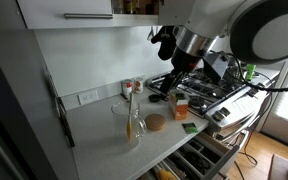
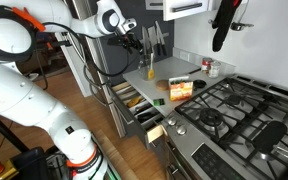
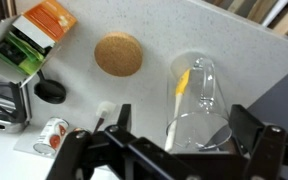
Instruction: Remove the spatula from the glass mug then put it in the top cupboard
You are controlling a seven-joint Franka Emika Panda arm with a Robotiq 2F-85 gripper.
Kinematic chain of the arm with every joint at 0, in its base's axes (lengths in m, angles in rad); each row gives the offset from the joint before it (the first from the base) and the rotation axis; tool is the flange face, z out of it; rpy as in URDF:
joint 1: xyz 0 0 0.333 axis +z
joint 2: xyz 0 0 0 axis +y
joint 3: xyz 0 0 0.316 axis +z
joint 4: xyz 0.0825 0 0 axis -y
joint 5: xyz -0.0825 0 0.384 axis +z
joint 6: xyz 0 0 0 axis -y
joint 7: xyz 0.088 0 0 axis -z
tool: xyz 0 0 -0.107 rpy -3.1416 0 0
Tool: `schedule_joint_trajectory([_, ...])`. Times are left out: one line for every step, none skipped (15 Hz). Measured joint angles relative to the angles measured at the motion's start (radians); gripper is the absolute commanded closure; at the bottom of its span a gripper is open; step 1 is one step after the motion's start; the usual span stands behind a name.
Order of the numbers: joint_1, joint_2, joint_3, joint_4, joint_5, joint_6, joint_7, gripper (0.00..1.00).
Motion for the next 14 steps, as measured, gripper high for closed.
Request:
schedule_joint_trajectory([0.005, 0.03, -0.006, 0.026, 0.021, 0.03, -0.013, 0.0])
schedule_joint_trajectory([0.009, 0.062, -0.012, 0.05, 0.04, 0.058, -0.026, 0.0])
schedule_joint_trajectory([0.013, 0.098, -0.017, 0.074, 0.056, 0.086, -0.041, 0.0])
schedule_joint_trajectory([0.017, 0.13, -0.021, 0.096, 0.067, 0.107, -0.055, 0.0])
schedule_joint_trajectory([0.02, 0.164, -0.026, 0.118, 0.071, 0.126, -0.065, 0.0])
schedule_joint_trajectory([0.021, 0.196, -0.029, 0.139, 0.071, 0.139, -0.073, 0.0])
schedule_joint_trajectory([0.023, 0.228, -0.034, 0.159, 0.072, 0.154, -0.076, 0.0])
schedule_joint_trajectory([0.023, 0.258, -0.037, 0.178, 0.072, 0.168, -0.077, 0.0])
schedule_joint_trajectory([0.024, 0.285, -0.041, 0.198, 0.072, 0.177, -0.077, 0.0])
schedule_joint_trajectory([0.025, 0.309, -0.045, 0.216, 0.071, 0.188, -0.077, 0.0])
schedule_joint_trajectory([0.026, 0.332, -0.049, 0.232, 0.067, 0.2, -0.076, 0.0])
schedule_joint_trajectory([0.026, 0.352, -0.054, 0.247, 0.064, 0.207, -0.075, 0.01])
schedule_joint_trajectory([0.027, 0.371, -0.058, 0.259, 0.063, 0.213, -0.075, 0.11])
schedule_joint_trajectory([0.028, 0.388, -0.062, 0.271, 0.063, 0.22, -0.074, 0.15])
